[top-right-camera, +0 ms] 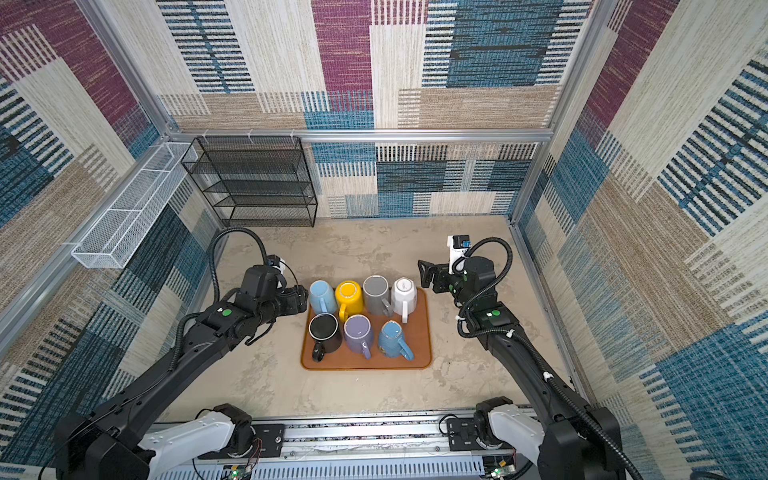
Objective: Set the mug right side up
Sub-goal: 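Reach the left gripper to the light blue mug while the right gripper approaches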
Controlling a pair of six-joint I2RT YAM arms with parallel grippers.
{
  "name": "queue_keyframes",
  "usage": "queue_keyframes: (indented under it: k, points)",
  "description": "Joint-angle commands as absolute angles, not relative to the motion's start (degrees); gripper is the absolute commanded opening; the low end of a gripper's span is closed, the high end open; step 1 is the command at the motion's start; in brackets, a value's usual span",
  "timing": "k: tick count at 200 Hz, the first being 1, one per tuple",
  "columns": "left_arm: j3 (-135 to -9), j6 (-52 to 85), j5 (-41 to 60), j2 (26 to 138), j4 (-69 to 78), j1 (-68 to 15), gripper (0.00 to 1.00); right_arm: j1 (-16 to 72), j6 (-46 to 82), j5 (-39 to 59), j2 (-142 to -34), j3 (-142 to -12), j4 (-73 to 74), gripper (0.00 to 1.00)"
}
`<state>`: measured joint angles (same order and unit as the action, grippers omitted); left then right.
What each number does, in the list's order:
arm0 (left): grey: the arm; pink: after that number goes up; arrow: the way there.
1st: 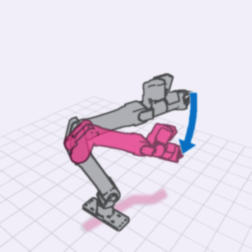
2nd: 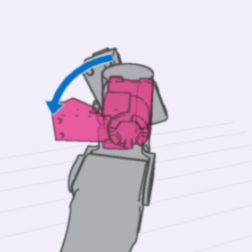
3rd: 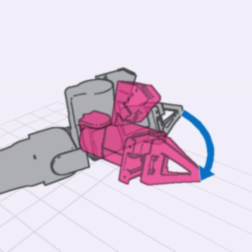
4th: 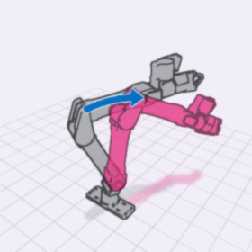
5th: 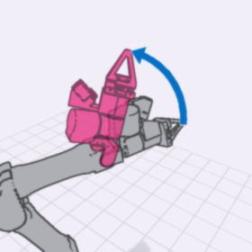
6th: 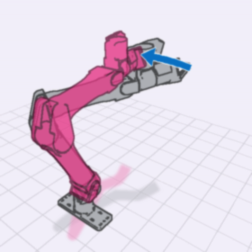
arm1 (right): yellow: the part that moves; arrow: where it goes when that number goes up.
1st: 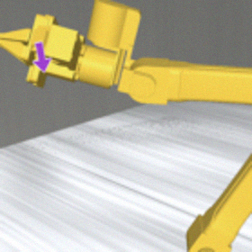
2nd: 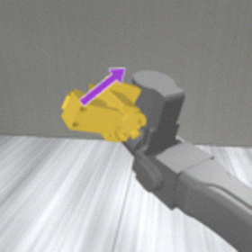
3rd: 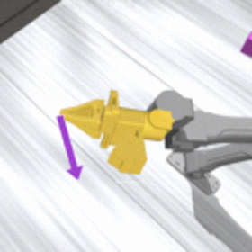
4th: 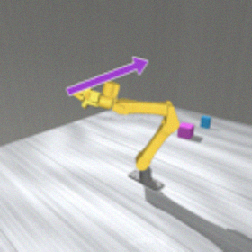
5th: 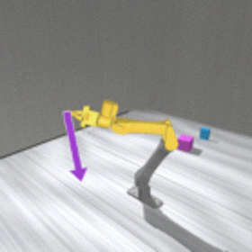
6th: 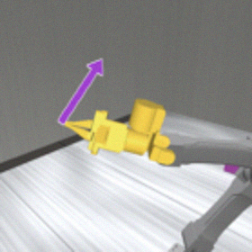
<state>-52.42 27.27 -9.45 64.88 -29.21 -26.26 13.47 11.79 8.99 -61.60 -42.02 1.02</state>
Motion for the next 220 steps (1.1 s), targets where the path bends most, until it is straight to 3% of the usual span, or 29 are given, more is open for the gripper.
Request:
queue_keyframes:
  k: [1,109,171,220]
  points:
    - [-53.21,32.15,-11.39,67.01,-31.55,-28.19,0.73,13.63,13.96,10.13,-61.72,-41.65,1.08,1.00]
    - [-60.80,31.57,-13.01,81.23,-33.11,-34.87,0.72,15.41,12.39,12.94,-62.25,-41.39,-6.42,1.00]
    - [-61.93,31.74,-16.56,86.08,-32.96,-35.25,0.56,15.73,12.26,12.46,-61.83,-41.32,-6.66,1.00]
    - [-64.54,31.06,-18.00,91.31,-32.61,-35.23,0.53,15.92,12.02,11.56,-62.05,-40.94,-6.94,1.00]
